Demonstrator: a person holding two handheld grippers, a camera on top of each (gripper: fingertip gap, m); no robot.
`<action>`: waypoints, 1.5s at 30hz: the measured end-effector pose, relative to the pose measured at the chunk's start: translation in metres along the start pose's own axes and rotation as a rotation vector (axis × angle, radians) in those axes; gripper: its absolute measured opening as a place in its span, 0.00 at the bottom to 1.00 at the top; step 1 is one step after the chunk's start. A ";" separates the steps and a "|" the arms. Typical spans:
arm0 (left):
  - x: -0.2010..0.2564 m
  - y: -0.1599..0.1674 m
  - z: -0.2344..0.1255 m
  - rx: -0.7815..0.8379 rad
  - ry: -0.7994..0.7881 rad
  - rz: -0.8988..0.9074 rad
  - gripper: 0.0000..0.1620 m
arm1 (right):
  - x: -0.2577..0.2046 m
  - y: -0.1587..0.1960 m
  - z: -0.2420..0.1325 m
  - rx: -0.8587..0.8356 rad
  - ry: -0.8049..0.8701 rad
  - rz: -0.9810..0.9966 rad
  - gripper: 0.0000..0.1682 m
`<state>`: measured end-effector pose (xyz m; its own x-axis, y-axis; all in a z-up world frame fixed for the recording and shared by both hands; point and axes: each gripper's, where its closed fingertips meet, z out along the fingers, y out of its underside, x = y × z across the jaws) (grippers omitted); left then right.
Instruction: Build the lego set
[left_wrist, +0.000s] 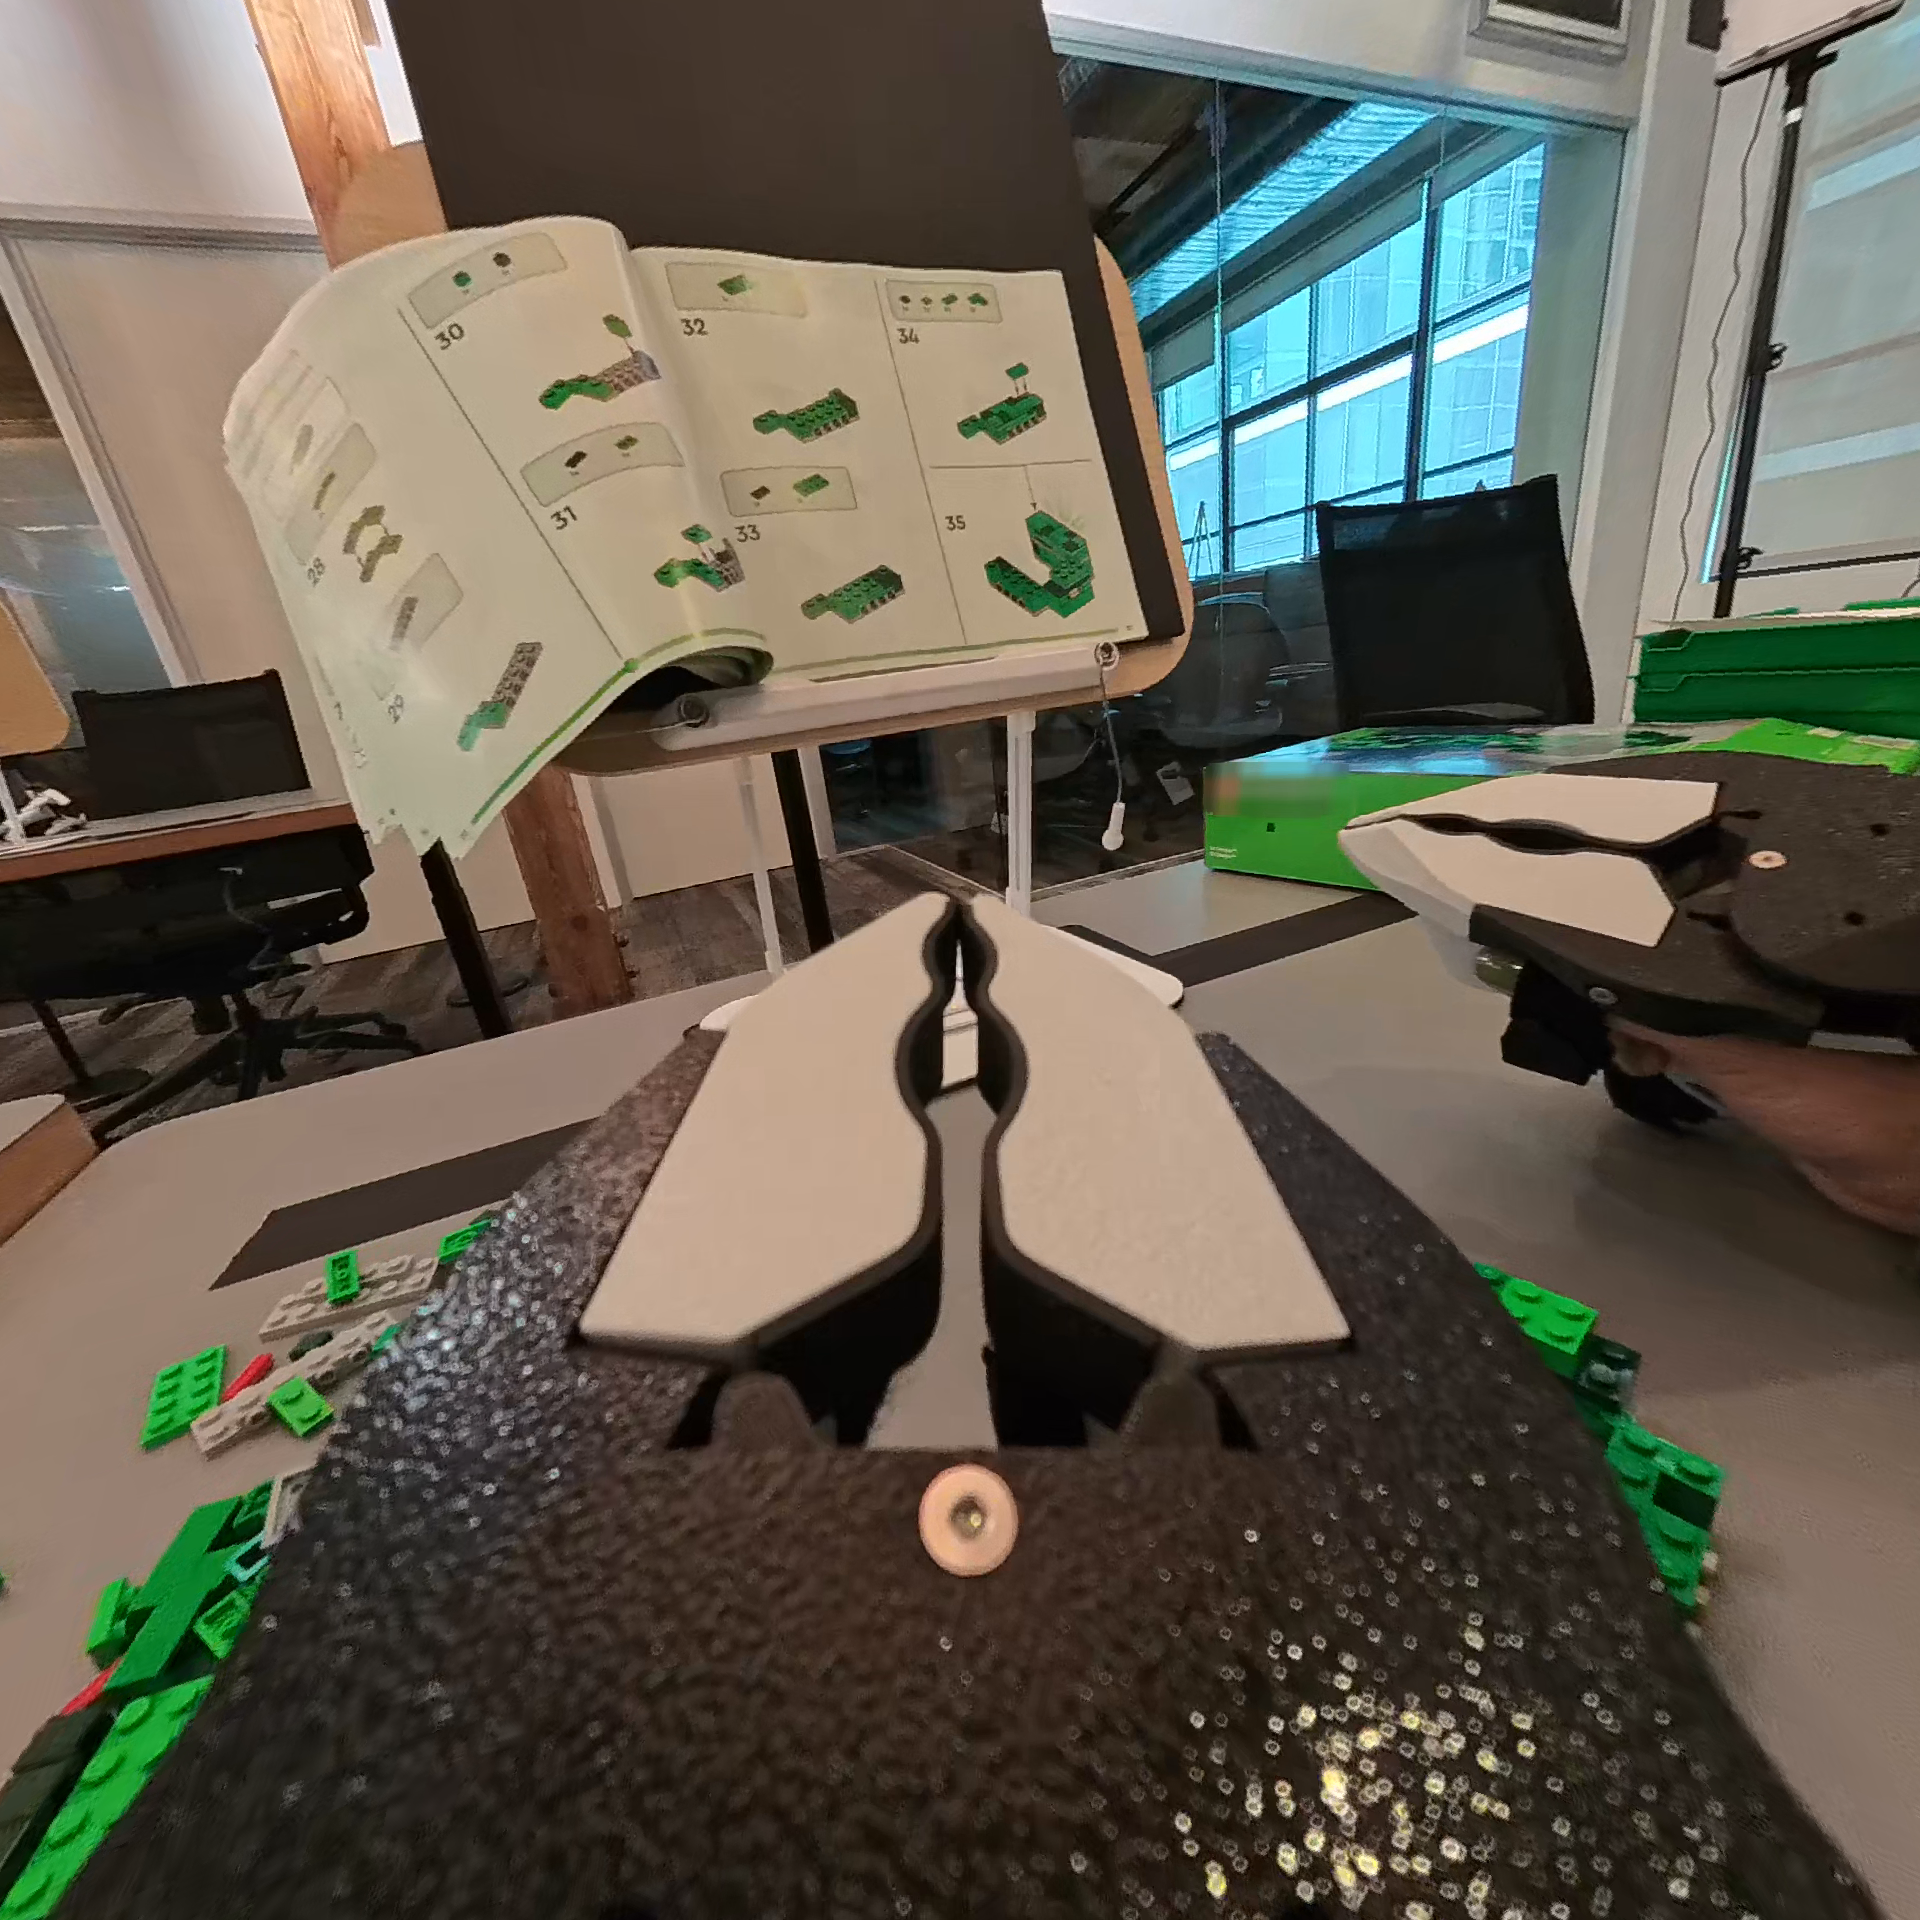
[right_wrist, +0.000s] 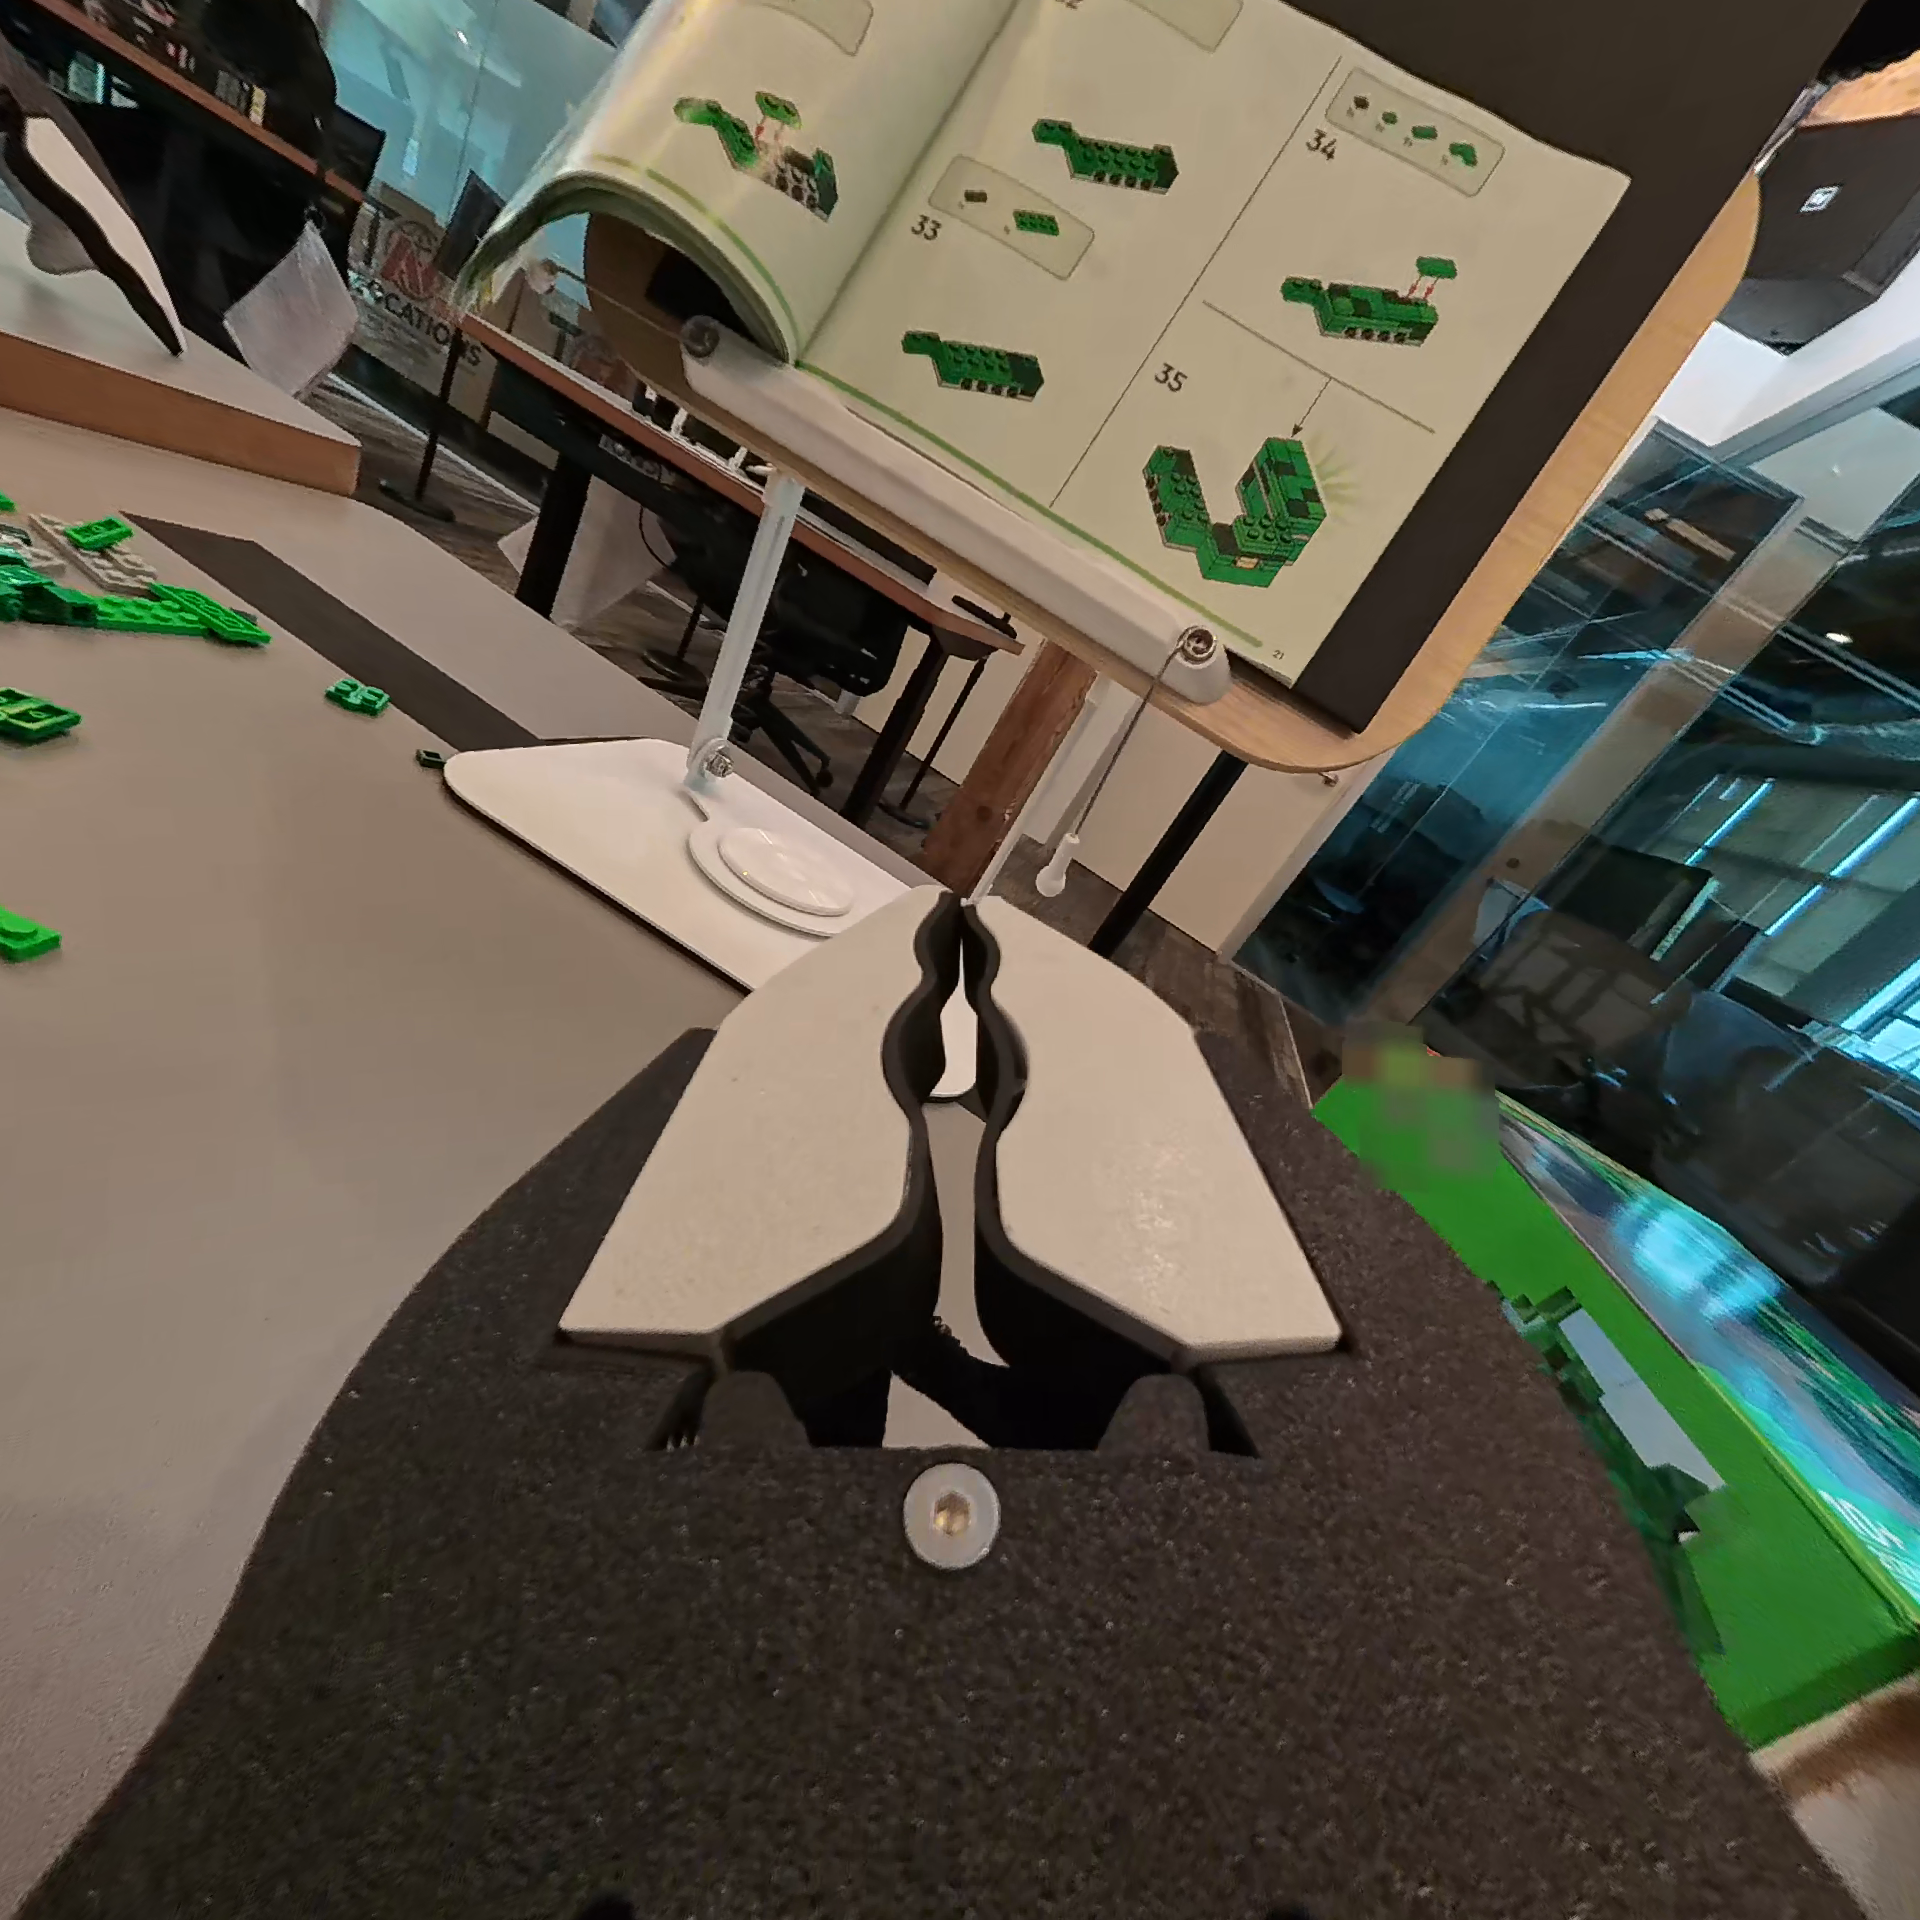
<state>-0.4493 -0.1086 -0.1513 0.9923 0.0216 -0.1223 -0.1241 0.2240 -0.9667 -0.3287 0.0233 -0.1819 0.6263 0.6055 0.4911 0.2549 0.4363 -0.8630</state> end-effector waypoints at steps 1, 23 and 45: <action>0.001 0.000 0.000 0.000 0.005 -0.001 0.00 | 0.000 0.000 0.000 -0.001 -0.002 0.000 0.00; 0.009 0.005 0.000 -0.022 0.047 -0.016 0.00 | -0.005 0.001 0.001 -0.009 -0.014 -0.029 0.00; 0.010 0.006 -0.002 -0.031 0.055 -0.027 0.00 | -0.013 0.002 0.002 -0.019 -0.046 -0.066 0.00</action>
<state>-0.4397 -0.1090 -0.1584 0.9935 -0.0375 -0.1078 -0.0986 0.1938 -0.9761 -0.3380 0.0180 -0.1893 0.5734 0.6055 0.5518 0.3086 0.4643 -0.8302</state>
